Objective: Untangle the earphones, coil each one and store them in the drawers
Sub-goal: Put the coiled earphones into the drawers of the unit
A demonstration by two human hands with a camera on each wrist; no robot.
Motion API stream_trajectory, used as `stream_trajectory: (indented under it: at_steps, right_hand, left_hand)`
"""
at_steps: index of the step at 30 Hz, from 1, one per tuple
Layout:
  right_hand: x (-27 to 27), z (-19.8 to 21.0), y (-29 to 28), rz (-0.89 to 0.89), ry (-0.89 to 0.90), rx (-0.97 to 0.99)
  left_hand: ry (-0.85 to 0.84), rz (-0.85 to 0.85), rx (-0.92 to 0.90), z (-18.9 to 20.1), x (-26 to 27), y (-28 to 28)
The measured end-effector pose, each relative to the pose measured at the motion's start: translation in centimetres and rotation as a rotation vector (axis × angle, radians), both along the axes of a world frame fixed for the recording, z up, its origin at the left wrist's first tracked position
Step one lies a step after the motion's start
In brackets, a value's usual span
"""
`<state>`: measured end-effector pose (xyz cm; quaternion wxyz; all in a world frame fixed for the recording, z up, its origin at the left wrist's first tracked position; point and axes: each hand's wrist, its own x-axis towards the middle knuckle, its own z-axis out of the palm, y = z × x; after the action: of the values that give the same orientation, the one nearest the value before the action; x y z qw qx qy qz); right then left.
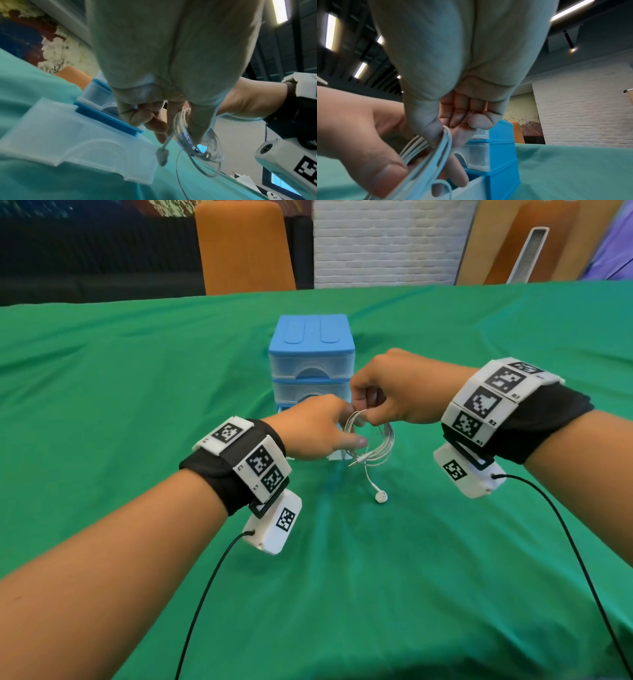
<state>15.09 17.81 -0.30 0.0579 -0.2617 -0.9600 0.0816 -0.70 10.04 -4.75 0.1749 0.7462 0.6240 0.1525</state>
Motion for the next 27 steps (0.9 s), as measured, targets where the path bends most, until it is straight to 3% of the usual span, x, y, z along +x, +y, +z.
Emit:
stream_trajectory:
  at_steps: [10,14,18,27]
  right_hand:
    - [0.2,1.0,-0.7,0.028,-0.013,-0.042]
    - [0.2,1.2,-0.4,-0.005,-0.029,-0.032]
    - [-0.3,1.5,0.0,-0.045,0.097,-0.035]
    - [-2.9,1.1,1.6,-0.128,0.381,-0.327]
  left_hand:
    - [-0.144,-0.021,-0.038,-1.1,0.3,0.5]
    - [-0.367,0.036,-0.023,-0.3,-0.3,0.1]
    - [-0.520,0.112,0.008,1.5,-1.6,-0.4]
    - [-0.730,0.263,0.146,3.4,-5.1,0.1]
